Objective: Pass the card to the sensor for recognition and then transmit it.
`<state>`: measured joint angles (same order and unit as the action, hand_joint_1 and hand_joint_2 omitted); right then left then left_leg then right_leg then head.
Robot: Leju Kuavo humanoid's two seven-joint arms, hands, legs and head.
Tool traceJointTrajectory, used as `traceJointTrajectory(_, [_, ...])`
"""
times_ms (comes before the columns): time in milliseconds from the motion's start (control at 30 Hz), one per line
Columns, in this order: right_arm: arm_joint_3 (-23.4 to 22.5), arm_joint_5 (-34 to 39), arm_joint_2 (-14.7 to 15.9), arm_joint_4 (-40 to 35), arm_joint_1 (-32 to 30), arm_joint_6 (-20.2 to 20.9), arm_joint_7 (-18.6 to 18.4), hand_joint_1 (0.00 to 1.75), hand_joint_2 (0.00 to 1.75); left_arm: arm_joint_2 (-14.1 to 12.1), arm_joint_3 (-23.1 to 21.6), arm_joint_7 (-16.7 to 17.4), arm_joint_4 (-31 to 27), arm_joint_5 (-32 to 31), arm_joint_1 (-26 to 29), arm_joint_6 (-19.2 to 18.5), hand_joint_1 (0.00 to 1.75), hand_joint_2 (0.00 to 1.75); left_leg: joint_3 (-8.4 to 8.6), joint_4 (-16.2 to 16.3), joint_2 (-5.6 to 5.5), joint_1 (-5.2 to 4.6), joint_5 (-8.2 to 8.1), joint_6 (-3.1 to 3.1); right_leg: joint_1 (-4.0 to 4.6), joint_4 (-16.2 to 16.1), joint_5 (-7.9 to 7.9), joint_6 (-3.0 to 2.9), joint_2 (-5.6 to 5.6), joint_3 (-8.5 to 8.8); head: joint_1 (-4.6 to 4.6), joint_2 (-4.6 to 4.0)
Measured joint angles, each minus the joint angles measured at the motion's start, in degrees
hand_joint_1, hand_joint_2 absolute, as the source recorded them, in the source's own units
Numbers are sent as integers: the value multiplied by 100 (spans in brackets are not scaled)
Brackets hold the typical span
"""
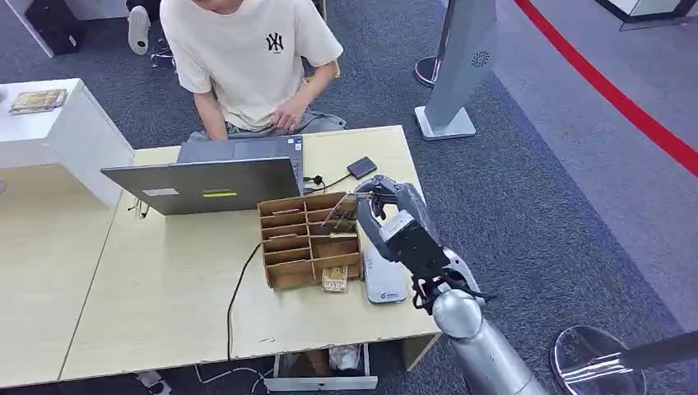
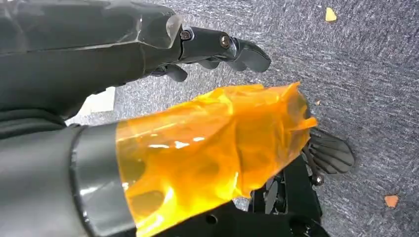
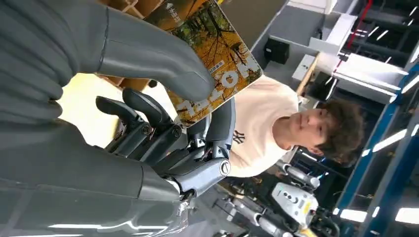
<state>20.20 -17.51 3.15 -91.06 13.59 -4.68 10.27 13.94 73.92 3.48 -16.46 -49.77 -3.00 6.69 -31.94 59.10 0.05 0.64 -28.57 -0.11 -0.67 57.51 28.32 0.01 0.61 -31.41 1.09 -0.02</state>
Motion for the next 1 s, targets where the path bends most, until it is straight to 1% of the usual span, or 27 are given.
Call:
traceJointTrajectory(400, [332,-435,0,199,526,-63,-153,175,175,-57,-13,-2,11,-173,-17,-22,0,0,0,0,0,0,1,0,0,1,0,0,0,0,2,0])
traceJointTrajectory(633, [549,-912,-15,402,821,-140,-313,175,175,-92,-63,-2,13,-282,-20,-61,0,0,-1,0,0,0,1,-1,0,2,0,-1,-1,0,0,0])
traceJointTrajectory(767, [673,-1084,-61,601,1030,-155,-420,175,175,-114,-129,4,13,-345,-24,-72,0,0,0,0,1,0,2,-1,0,3,-1,-1,-1,0,2,0])
traceJointTrajectory(1000, [861,-1626,-166,1045,1481,-291,-603,175,175,-164,-208,13,52,-454,-29,-116,0,0,0,0,0,0,5,-2,0,4,-2,-2,-1,0,0,0])
